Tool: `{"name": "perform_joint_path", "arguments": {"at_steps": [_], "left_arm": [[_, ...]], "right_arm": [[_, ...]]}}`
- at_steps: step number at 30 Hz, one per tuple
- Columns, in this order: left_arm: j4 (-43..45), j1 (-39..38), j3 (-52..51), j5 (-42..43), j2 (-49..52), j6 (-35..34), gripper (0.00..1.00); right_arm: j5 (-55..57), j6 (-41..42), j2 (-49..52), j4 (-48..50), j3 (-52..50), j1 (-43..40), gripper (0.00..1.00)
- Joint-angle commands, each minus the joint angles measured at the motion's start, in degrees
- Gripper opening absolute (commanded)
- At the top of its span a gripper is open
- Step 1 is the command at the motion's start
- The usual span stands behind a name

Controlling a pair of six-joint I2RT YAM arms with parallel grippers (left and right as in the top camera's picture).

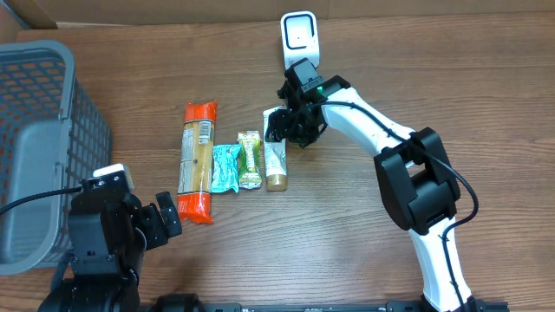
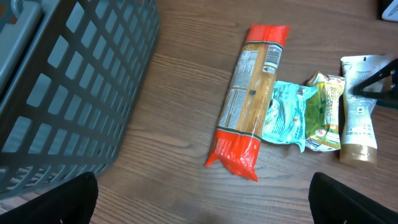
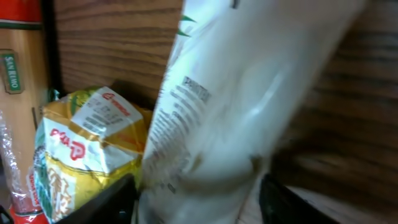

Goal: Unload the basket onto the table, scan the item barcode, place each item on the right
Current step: 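Lift the white tube and rotate it with the right gripper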

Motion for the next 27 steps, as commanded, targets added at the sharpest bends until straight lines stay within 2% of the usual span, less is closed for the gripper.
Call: {"name": "perform_joint_path", "arguments": {"at_steps": [1, 3, 5, 7, 13, 14, 17, 18, 20, 23, 24, 25, 27], "left_arm": [[0.0, 0.3, -0.2, -0.9, -0.2, -0.6, 1.00], [0.0, 0.3, -0.2, -0.9, -0.2, -0.6, 1.00], [0.0, 0.3, -0.2, -0.9, -0.2, -0.6, 1.00], [0.0, 0.3, -0.2, -0.9, -0.2, -0.6, 1.00], [0.0, 0.3, -0.2, -0.9, -0.2, -0.6, 1.00], [0.0, 0.3, -0.2, -0.9, -0.2, -0.6, 1.00], [0.0, 0.3, -0.2, -0.9, -0.2, -0.6, 1.00], [0.0, 0.3, -0.2, -0.9, -0.2, -0.6, 1.00], [0.0, 0.3, -0.2, -0.9, -0.2, -0.6, 1.00], [0.0, 0.3, -0.2, -0.9, -0.2, -0.6, 1.00], [0.0, 0.3, -0.2, -0.9, -0.2, -0.6, 0.99], [0.0, 0.3, -0.2, -0.9, -0.2, -0.6, 1.00], [0.0, 0.3, -0.2, -0.9, -0.2, -0.6, 1.00]], "right_arm": [[0.8, 0.5, 0.0, 1.9, -0.9, 1.1, 0.53], [0.8, 0.5, 0.0, 1.5, -1.0, 1.3, 0.38], [0.7, 1.1, 0.0, 1.3, -0.9, 1.3, 0.15], [0.5, 2.4, -0.1, 1.2, -0.7, 1.2, 0.04], [2.9, 3.7, -3.3, -4.0, 3.8, -2.4, 0.04], [5.6, 6.6, -4.3, -5.1, 3.9, -3.0, 0.04], [19.5, 24.3, -6.6, -11.1, 3.9, -5.1, 0.04], [20.8, 28.8, -6.6, -12.6, 3.8, -5.6, 0.04], [20.8, 33.1, -6.5, -13.4, 2.4, -6.4, 0.04], [21.2, 32.8, -6.5, -14.6, 0.9, -6.7, 0.04], [21.4, 32.0, -6.5, -14.9, 0.9, -6.8, 0.08], [20.7, 27.6, -6.6, -15.5, 1.1, -7.2, 0.22], [19.6, 23.1, -6.6, -18.1, 1.5, -8.6, 0.35]]}}
